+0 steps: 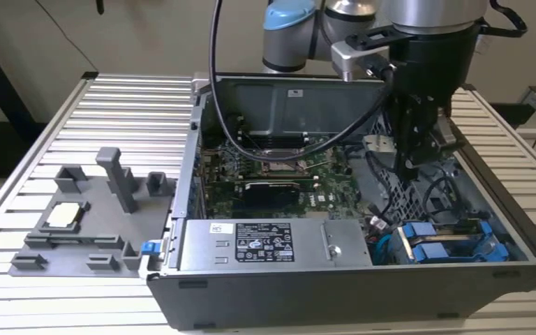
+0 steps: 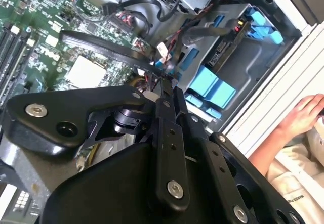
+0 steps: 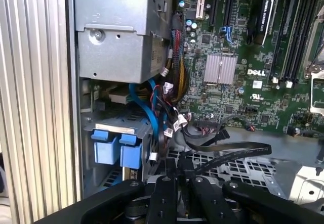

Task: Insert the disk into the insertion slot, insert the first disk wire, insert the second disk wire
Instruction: 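Insert the second disk wire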

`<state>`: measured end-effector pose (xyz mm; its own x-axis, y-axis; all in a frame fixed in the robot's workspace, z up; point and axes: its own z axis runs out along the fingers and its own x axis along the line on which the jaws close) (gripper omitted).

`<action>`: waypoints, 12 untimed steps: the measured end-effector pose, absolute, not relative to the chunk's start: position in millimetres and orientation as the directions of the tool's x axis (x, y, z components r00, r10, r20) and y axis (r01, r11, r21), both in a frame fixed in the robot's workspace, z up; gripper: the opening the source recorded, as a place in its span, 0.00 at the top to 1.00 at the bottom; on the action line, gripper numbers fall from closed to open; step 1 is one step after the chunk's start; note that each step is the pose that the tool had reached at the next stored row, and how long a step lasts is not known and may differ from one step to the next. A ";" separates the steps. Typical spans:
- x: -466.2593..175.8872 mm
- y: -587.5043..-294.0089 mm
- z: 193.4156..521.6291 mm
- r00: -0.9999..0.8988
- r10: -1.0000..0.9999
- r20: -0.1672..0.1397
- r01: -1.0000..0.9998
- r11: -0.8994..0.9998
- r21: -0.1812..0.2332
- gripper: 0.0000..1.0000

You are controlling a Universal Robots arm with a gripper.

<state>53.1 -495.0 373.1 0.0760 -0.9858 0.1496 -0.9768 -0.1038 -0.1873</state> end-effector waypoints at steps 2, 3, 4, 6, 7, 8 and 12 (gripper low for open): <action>53.3 -502.2 373.2 0.076 -0.986 0.148 -0.977 -0.104 -0.187 0.84; 53.5 -505.9 373.2 0.076 -0.986 0.147 -0.977 -0.103 -0.187 0.84; 53.7 -509.6 373.2 0.076 -0.986 0.146 -0.977 -0.103 -0.187 0.84; 54.1 -517.0 373.1 0.076 -0.986 0.145 -0.977 -0.103 -0.188 0.84; 54.3 -520.5 373.1 0.076 -0.987 0.144 -0.977 -0.103 -0.188 0.84; 54.6 -524.0 373.2 0.076 -0.987 0.144 -0.977 -0.103 -0.188 0.84; 56.5 -537.4 373.2 0.076 -0.987 0.140 -0.977 -0.102 -0.188 0.84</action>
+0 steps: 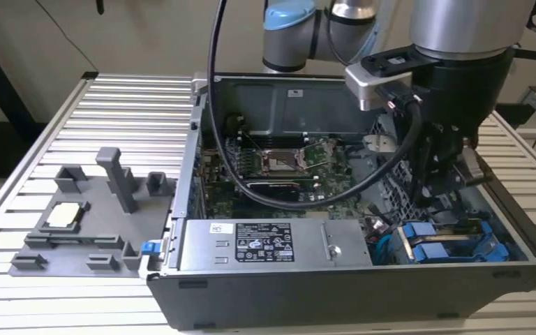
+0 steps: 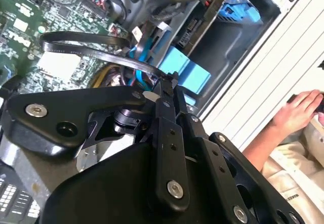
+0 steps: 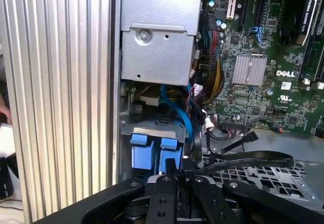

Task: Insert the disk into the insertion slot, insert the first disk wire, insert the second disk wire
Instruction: 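Insert the second disk wire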

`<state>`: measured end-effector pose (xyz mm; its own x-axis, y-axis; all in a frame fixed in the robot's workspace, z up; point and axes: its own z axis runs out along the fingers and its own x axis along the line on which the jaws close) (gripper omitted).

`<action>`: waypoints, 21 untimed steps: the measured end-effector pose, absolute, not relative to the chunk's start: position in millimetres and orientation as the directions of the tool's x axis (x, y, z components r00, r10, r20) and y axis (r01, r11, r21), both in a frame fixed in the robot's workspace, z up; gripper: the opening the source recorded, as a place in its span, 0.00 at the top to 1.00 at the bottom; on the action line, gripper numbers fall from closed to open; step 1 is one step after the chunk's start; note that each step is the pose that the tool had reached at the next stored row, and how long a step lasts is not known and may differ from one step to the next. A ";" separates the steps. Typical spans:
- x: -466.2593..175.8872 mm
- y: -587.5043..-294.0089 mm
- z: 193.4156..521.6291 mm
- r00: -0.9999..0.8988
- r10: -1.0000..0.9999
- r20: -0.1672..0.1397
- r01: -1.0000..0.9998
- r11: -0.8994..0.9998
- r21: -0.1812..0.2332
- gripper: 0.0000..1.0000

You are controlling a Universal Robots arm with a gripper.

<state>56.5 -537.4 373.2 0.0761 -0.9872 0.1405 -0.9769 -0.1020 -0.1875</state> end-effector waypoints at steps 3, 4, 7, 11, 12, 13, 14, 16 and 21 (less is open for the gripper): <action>59.1 -546.6 373.2 0.076 -0.987 0.139 -0.977 -0.102 -0.187 0.84; 60.4 -549.1 373.2 0.076 -0.987 0.138 -0.977 -0.102 -0.186 0.84; 64.6 -551.6 372.8 0.077 -0.989 0.129 -0.977 -0.100 -0.186 0.84; 66.3 -552.1 372.6 0.076 -0.995 0.064 -0.977 -0.087 -0.196 0.84; 66.7 -552.3 372.5 0.076 -0.996 0.045 -0.977 -0.084 -0.198 0.84; 67.2 -553.3 372.4 0.076 -0.997 0.027 -0.977 -0.080 -0.200 0.84; 68.0 -554.6 372.2 0.076 -0.997 0.015 -0.977 -0.078 -0.201 0.84; 71.2 -556.9 371.9 0.076 -0.997 0.009 -0.979 -0.077 -0.190 0.84; 81.3 -562.3 370.9 0.076 -0.997 0.003 -0.985 -0.076 -0.155 0.84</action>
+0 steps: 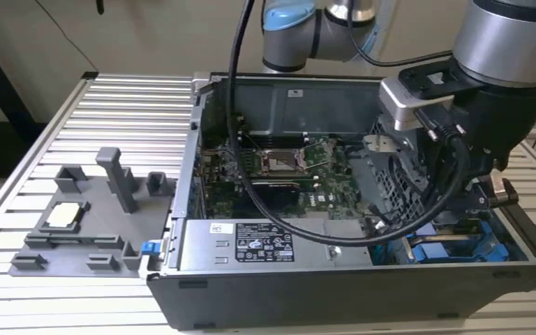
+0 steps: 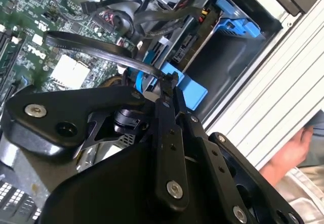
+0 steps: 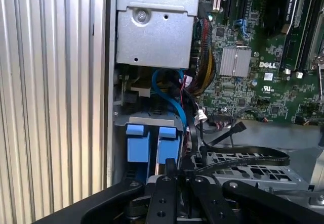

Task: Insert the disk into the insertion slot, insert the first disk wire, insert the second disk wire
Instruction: 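Insert the second disk wire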

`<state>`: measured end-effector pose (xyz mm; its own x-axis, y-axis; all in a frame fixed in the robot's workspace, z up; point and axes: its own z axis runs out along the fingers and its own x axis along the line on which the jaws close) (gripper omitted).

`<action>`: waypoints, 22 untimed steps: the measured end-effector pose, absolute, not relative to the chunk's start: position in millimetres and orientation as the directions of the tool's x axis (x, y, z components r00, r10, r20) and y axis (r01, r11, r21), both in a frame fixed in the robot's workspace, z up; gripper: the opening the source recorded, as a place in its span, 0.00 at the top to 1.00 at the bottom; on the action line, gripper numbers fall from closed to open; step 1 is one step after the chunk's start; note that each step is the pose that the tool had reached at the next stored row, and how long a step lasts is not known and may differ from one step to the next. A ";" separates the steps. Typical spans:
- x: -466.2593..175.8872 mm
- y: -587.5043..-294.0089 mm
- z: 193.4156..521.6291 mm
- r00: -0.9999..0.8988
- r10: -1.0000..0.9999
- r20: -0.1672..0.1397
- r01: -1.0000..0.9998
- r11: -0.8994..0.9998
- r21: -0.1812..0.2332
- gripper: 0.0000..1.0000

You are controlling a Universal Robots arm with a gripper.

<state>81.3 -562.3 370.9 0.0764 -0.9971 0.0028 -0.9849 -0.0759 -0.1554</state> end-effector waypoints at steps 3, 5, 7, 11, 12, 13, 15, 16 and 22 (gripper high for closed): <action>88.7 -565.6 370.2 0.076 -0.997 0.000 -0.987 -0.076 -0.142 0.84; 93.0 -568.3 369.5 0.076 -0.997 -0.001 -0.988 -0.075 -0.138 0.84; 97.5 -570.7 368.4 0.076 -0.997 -0.003 -0.988 -0.075 -0.135 0.84; 104.9 -574.1 364.2 0.076 -0.997 -0.015 -0.988 -0.073 -0.135 0.84; 105.3 -574.2 363.2 0.073 -0.997 -0.020 -0.988 -0.069 -0.136 0.84; 105.3 -574.2 362.4 0.066 -0.997 -0.026 -0.989 -0.062 -0.136 0.84; 105.6 -574.2 360.9 0.051 -0.998 -0.040 -0.990 -0.045 -0.137 0.84; 106.1 -574.1 360.3 0.047 -0.998 -0.049 -0.990 -0.040 -0.137 0.84; 117.7 -577.6 356.3 0.045 -0.997 -0.066 -0.992 -0.037 -0.117 0.84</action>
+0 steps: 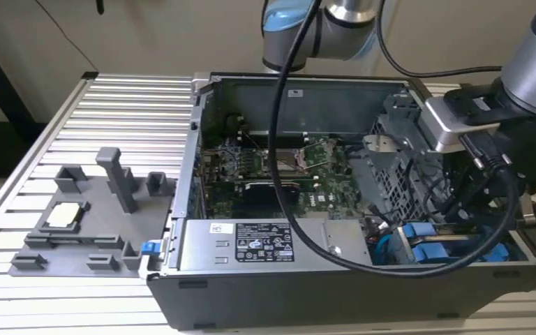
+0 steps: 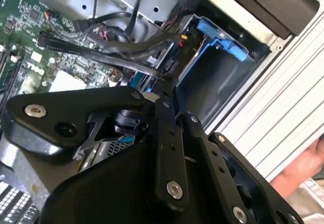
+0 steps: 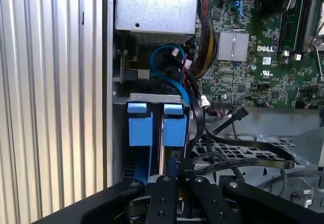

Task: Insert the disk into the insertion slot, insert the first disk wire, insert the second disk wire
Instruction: 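Insert the second disk wire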

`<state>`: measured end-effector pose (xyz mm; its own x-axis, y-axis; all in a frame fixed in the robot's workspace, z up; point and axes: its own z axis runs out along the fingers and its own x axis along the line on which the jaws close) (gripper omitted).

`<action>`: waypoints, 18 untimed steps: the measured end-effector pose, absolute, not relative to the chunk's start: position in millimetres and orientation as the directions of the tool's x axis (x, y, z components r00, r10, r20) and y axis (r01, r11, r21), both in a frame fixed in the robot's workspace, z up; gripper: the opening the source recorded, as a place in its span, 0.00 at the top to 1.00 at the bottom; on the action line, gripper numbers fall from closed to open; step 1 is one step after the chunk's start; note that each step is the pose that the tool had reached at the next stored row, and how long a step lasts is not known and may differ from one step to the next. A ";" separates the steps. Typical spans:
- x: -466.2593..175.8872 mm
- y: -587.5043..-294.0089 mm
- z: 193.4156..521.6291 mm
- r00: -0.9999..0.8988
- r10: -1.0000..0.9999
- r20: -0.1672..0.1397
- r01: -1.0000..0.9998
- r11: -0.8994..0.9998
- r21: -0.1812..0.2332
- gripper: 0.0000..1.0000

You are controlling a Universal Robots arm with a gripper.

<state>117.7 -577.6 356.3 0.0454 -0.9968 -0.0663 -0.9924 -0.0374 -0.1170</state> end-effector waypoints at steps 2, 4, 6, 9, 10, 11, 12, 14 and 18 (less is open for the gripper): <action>119.6 -577.8 354.1 0.043 -0.996 -0.076 -0.993 -0.034 -0.117 0.84; 120.0 -577.8 351.8 0.037 -0.996 -0.086 -0.993 -0.026 -0.118 0.84; 120.2 -577.9 349.4 0.028 -0.996 -0.088 -0.993 -0.018 -0.117 0.84; 120.9 -578.2 346.0 0.023 -0.996 -0.089 -0.993 -0.013 -0.114 0.84; 121.1 -578.5 345.1 0.022 -0.996 -0.089 -0.994 -0.012 -0.112 0.84; 121.3 -578.9 344.4 0.020 -0.996 -0.089 -0.994 -0.011 -0.108 0.84; 121.8 -579.1 343.5 0.020 -0.996 -0.089 -0.994 -0.010 -0.105 0.84; 123.5 -579.8 341.9 0.019 -0.996 -0.089 -0.995 -0.010 -0.099 0.84; 126.8 -580.0 340.0 0.019 -0.995 -0.101 -0.995 -0.009 -0.098 0.84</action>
